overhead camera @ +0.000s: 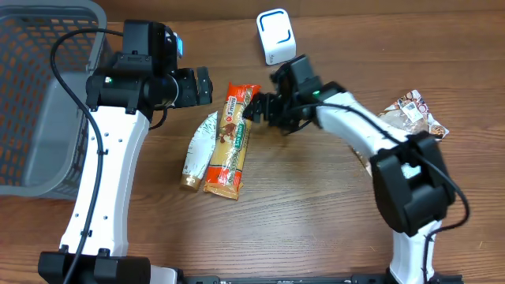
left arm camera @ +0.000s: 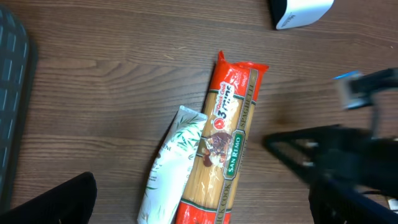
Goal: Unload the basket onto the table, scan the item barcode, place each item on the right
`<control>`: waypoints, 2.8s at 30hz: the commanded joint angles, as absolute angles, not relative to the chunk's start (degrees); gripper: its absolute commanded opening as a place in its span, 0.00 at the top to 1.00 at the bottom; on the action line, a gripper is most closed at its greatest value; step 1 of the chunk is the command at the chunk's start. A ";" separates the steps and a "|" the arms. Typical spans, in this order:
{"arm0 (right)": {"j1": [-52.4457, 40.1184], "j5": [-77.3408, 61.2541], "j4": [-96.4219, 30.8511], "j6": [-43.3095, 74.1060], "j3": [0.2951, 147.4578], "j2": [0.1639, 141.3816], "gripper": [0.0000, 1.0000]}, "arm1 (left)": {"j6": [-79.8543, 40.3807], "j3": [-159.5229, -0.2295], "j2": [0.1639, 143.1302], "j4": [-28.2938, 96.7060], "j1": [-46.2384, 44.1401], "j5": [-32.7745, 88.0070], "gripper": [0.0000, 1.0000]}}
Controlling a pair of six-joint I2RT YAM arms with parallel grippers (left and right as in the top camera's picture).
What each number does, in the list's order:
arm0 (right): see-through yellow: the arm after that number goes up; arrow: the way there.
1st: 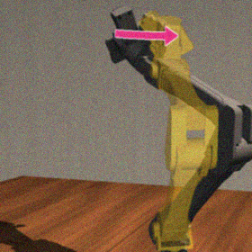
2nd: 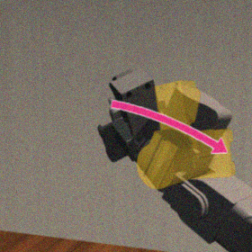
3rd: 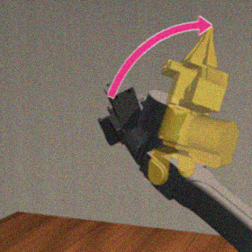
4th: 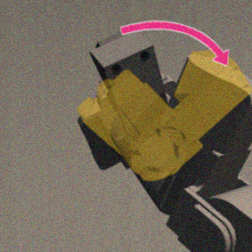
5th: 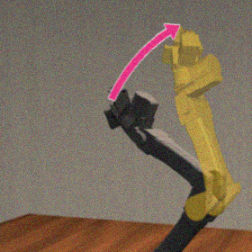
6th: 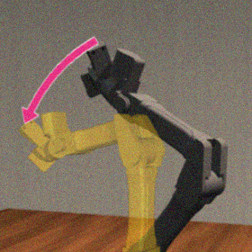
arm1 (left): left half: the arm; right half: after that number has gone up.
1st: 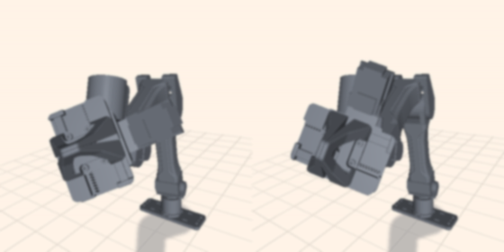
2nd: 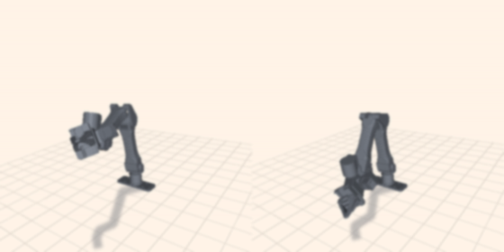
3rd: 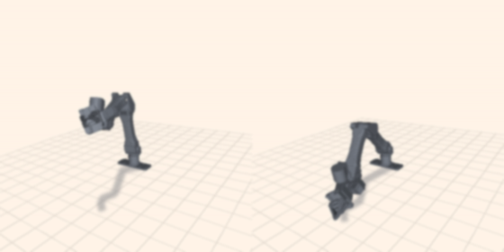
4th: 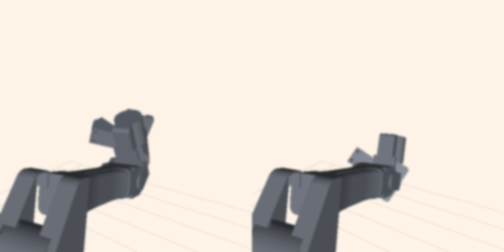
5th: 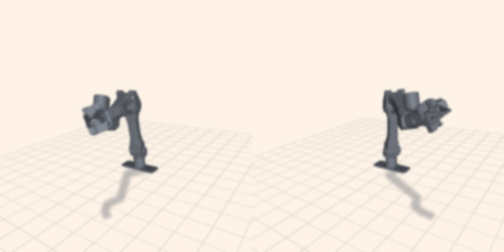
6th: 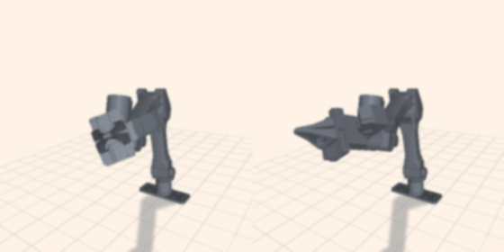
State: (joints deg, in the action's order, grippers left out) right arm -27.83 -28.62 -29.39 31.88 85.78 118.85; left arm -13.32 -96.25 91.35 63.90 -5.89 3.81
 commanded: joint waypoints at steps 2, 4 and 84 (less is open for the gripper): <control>-31.92 -20.14 -27.68 39.20 85.71 120.79 0.18 | -12.43 -97.27 90.63 63.88 -6.02 3.64 0.00; -33.47 -17.58 -27.64 40.16 85.71 121.38 0.20 | -12.43 -97.27 90.63 63.88 -6.02 3.64 0.00; -35.33 6.96 -65.49 13.61 100.51 116.27 0.07 | -12.43 -97.27 90.63 63.88 -6.02 3.64 0.00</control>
